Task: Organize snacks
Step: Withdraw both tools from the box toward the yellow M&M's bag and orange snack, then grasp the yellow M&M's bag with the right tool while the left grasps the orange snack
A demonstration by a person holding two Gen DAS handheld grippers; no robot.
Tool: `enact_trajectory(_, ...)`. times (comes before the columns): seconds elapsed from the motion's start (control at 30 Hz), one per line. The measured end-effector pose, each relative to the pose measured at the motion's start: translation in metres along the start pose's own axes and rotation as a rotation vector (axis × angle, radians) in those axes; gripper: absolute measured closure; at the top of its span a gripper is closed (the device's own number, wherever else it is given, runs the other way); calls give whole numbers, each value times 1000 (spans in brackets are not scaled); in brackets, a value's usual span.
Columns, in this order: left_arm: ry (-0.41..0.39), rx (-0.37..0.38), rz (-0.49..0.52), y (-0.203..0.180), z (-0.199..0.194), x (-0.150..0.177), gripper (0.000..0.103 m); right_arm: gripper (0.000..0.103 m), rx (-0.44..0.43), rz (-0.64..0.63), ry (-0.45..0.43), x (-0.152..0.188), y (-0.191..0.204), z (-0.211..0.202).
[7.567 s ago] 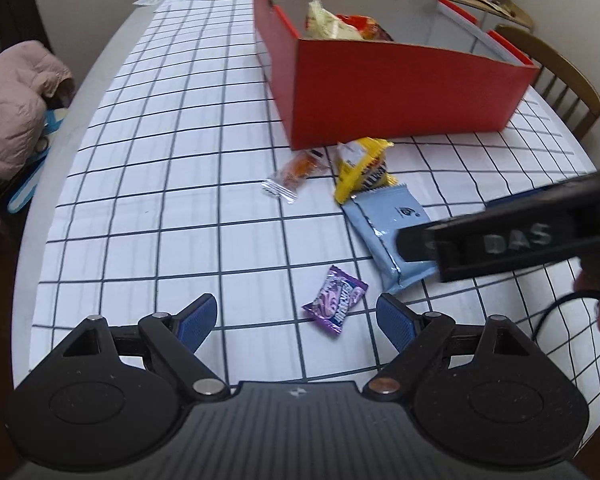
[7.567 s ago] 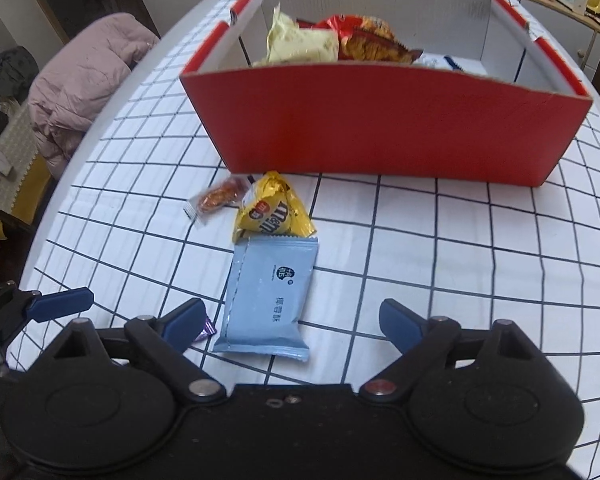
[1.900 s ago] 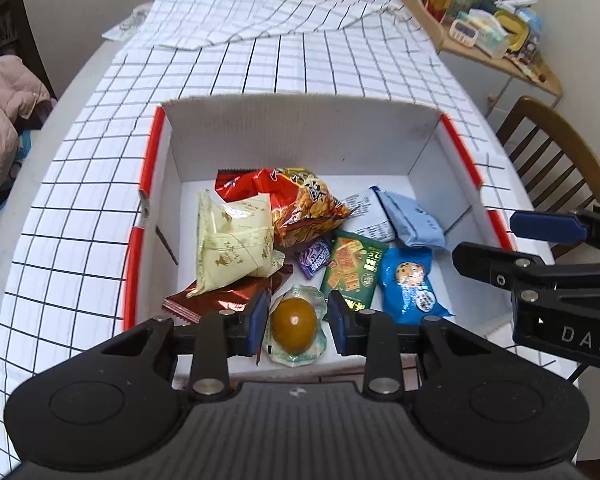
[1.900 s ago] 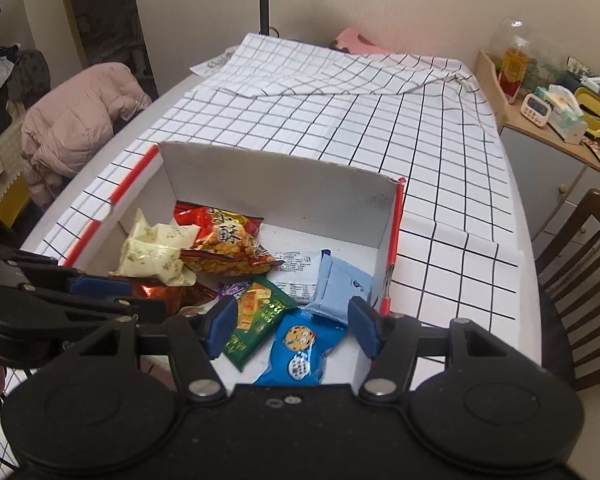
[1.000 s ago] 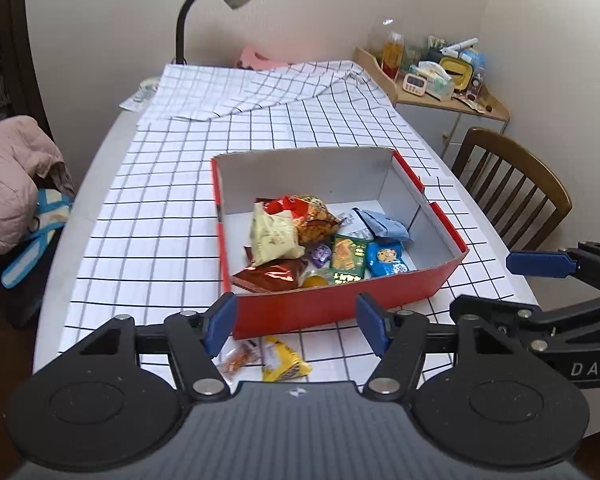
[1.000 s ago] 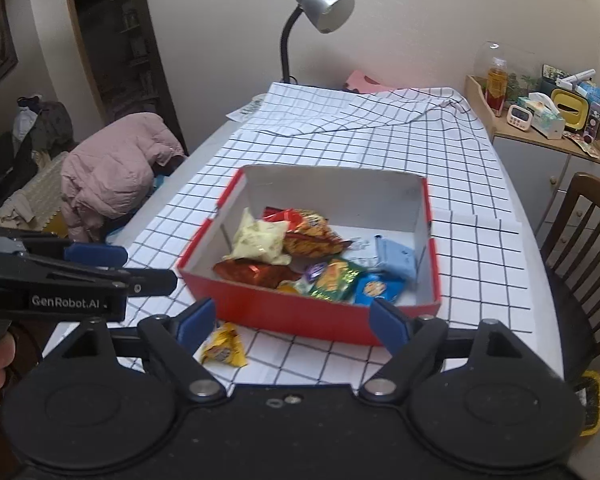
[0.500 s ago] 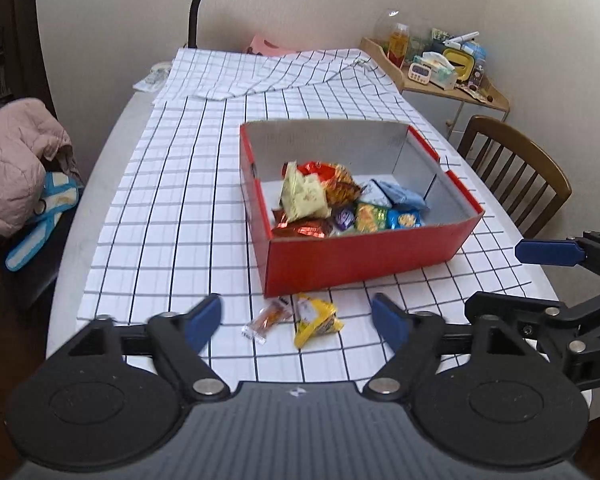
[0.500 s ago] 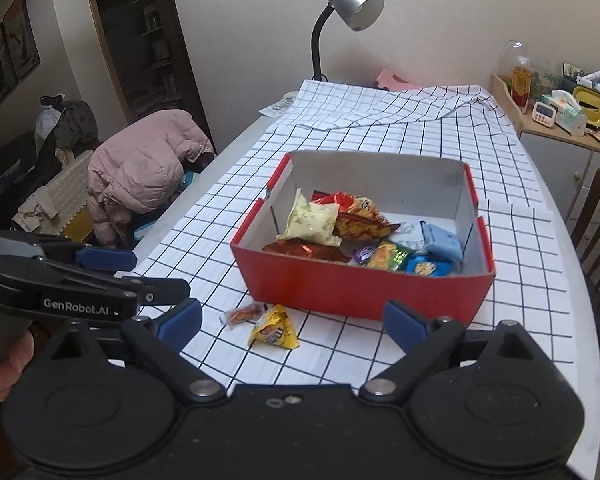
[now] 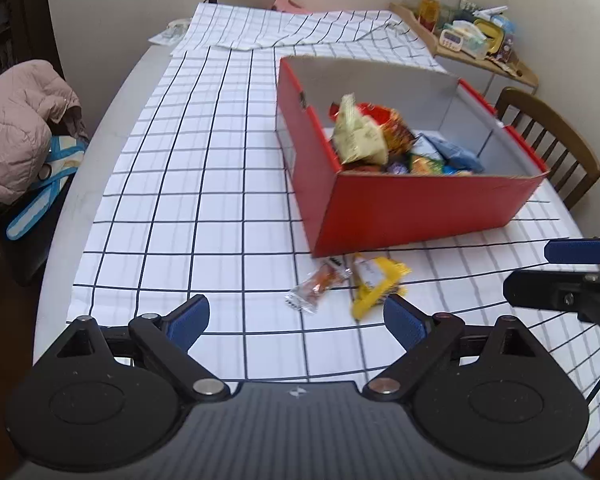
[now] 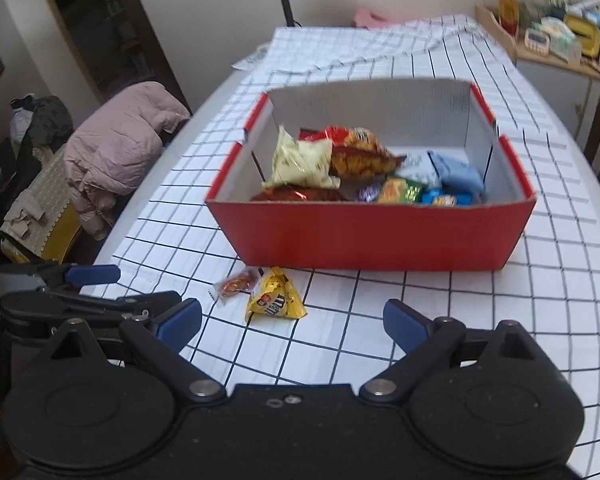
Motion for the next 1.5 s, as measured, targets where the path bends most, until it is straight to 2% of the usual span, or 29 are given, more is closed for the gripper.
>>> enact_trajectory(0.13, 22, -6, 12, 3, 18, 3, 9, 6, 16, 41, 33, -1, 0, 23)
enact_trajectory(0.53, 53, -51, 107, 5, 61, -1, 9, 16, 41, 150, 105, -3, 3, 84)
enact_trajectory(0.7, 72, -38, 115, 8, 74, -2, 9, 22, 54, 176, 121, -2, 5, 99)
enact_trajectory(0.9, 84, -1, 143, 7, 79, -2, 9, 33, 66, 182, 141, 0, 9, 115)
enact_trajectory(1.03, 87, 13, 154, 7, 81, -2, 9, 47, 78, 176, 165, 3, 8, 122)
enact_trajectory(1.2, 92, 33, 147, 10, 84, -3, 9, 60, 88, 160, 146, 4, 7, 117)
enact_trajectory(1.23, 91, 36, 149, 10, 84, -4, 10, 65, 85, 156, 146, 4, 6, 115)
enact_trajectory(1.4, 96, 54, 180, 3, 89, -9, 16, 67, 86, 164, 147, 5, -6, 104)
enact_trajectory(1.5, 111, 65, 195, -2, 94, -13, 27, 68, 82, 185, 149, 7, -17, 96)
Point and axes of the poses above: each gripper's, at about its wrist camera, not at the fingertips, and z roughly the way its jaws point, y to its left, x to its underside, the point moved 5 cm from there along z, roughly the way its jaws point, and after that the axes turned 13 degrees about z, right-handed, at the moved point
